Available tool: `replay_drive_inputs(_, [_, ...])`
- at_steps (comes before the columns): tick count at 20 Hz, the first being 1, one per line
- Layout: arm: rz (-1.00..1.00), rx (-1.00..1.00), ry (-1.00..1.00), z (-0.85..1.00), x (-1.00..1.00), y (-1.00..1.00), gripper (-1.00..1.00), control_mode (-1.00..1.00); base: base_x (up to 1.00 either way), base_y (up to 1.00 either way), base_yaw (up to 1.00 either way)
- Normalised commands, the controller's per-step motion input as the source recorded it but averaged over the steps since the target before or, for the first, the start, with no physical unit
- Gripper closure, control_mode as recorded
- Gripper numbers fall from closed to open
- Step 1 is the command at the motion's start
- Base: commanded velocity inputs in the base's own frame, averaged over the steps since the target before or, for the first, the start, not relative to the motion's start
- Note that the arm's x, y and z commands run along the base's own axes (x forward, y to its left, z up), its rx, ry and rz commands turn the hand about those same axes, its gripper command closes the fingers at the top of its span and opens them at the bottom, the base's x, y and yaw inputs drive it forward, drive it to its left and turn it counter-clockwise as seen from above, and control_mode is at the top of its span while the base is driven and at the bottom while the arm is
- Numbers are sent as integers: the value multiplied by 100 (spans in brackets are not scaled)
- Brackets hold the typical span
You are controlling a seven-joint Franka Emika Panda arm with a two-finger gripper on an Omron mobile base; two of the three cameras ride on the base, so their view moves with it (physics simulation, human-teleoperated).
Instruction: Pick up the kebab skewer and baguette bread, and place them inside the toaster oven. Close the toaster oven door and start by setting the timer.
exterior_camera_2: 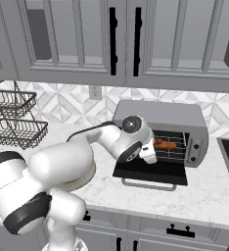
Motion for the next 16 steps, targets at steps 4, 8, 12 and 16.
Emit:
replay_drive_inputs(4, [0,0,9,-5,9,0,100,-100,0,0,0])
replay_drive_inputs(8, [0,0,10,0,16,0,100,-100,0,0,0])
replay_drive_inputs(12, [0,2,11,-5,27,0,100,-100,0,0,0])
replay_drive_inputs(16, [0,2,3,-18,29,0,100,-100,0,0,0])
